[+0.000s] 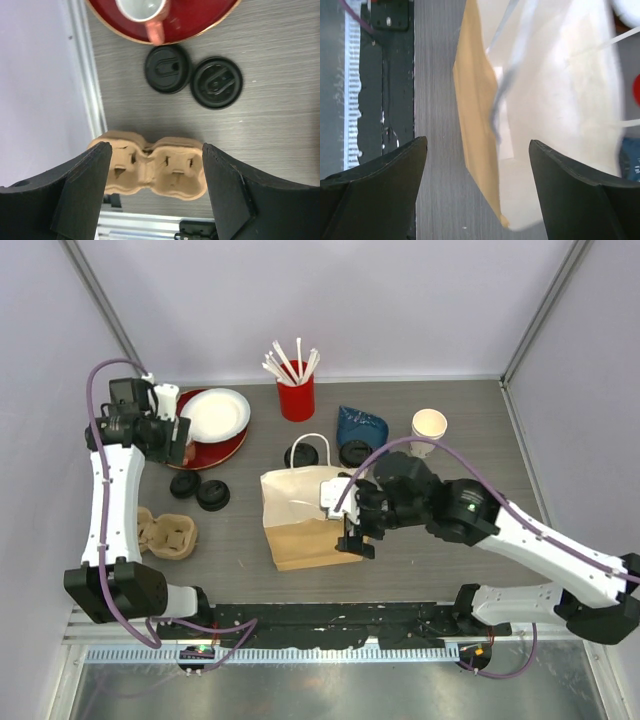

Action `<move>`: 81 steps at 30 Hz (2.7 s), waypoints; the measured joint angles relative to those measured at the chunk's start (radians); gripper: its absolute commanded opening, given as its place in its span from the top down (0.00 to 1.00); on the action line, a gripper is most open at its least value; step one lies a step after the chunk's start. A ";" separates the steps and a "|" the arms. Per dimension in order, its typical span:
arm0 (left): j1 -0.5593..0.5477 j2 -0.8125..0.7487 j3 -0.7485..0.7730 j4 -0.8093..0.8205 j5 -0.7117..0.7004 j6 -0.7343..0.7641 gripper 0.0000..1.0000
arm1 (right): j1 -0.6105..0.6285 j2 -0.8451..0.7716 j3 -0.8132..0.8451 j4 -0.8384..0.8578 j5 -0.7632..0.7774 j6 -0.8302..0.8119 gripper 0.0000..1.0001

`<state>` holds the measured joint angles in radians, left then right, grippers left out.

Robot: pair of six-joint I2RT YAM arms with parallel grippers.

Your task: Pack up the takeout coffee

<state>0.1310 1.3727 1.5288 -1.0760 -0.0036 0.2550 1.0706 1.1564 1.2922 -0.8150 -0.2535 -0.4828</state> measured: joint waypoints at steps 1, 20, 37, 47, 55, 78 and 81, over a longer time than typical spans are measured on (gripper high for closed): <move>0.007 -0.003 -0.001 -0.002 -0.027 0.016 0.23 | 0.000 -0.019 0.018 0.005 0.002 0.008 0.11; 0.269 -0.090 -0.378 -0.051 -0.065 0.196 0.46 | 0.000 -0.111 0.179 0.096 0.070 0.149 0.12; 0.269 0.111 -0.472 0.141 -0.108 0.197 0.74 | 0.000 -0.094 0.145 0.094 0.118 0.202 0.12; 0.269 0.095 -0.468 0.121 -0.099 0.193 0.95 | 0.000 -0.101 0.123 0.090 0.133 0.201 0.12; 0.269 0.025 -0.412 0.054 -0.087 0.187 1.00 | 0.000 -0.101 0.115 0.083 0.140 0.201 0.12; 0.106 -0.097 0.217 -0.127 0.217 -0.121 1.00 | 0.001 0.003 0.346 0.197 0.342 0.369 0.30; -0.035 -0.092 0.301 -0.129 0.222 -0.204 1.00 | 0.001 0.110 0.462 0.227 0.460 0.436 0.33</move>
<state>0.0956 1.2804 1.8294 -1.2045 0.2180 0.0505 1.0714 1.2667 1.7546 -0.5877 0.2070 -0.0467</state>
